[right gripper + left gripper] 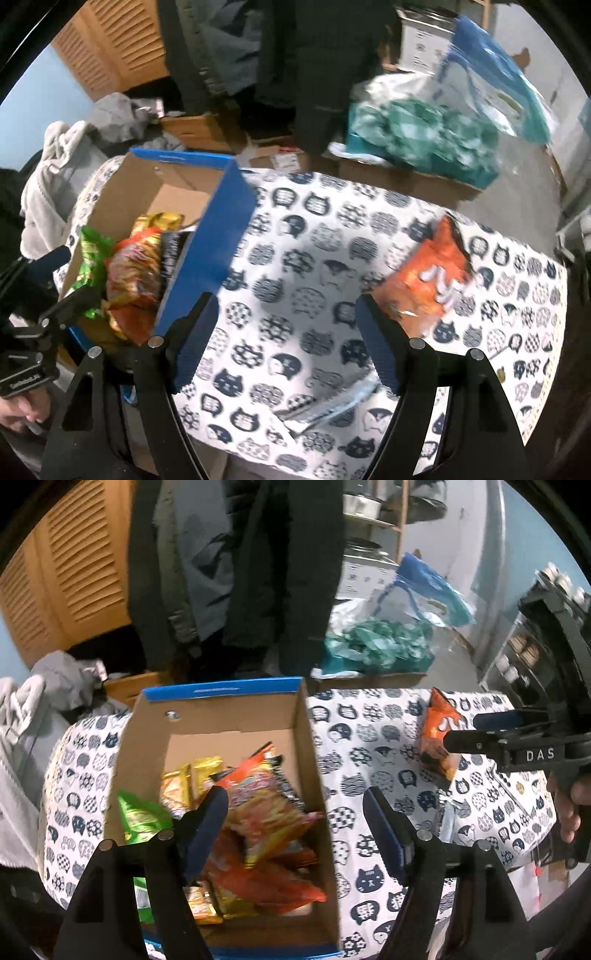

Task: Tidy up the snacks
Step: 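Move both tools back toward the orange bag and silver stick pack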

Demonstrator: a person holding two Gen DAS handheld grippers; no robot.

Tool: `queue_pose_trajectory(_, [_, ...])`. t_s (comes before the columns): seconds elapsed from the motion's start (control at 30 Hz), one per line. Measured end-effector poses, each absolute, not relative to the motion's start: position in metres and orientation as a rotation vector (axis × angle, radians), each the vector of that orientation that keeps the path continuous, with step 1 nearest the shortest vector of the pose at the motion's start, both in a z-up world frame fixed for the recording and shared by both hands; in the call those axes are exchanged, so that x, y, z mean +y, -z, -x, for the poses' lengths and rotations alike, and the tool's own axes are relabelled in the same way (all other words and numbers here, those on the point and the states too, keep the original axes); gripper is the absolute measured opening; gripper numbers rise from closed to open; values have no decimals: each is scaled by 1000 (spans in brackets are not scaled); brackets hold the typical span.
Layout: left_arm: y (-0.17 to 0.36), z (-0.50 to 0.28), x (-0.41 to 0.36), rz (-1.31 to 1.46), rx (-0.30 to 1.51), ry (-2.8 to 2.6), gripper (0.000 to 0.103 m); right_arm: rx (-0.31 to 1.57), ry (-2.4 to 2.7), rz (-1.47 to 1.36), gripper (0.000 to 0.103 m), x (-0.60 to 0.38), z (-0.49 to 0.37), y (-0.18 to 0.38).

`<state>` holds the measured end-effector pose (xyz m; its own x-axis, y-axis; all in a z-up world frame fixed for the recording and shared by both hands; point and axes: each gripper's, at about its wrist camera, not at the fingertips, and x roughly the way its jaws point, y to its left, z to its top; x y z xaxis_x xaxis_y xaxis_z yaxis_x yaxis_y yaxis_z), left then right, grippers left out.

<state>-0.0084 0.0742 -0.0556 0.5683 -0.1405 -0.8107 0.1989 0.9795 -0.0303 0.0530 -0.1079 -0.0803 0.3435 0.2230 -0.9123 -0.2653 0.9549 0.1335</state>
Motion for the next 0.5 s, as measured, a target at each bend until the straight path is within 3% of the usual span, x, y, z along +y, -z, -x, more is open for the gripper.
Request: queue_pose_trajectory(0.5, [60, 1, 3, -176, 956, 272, 77, 1206, -236, -21, 77, -184, -40, 99])
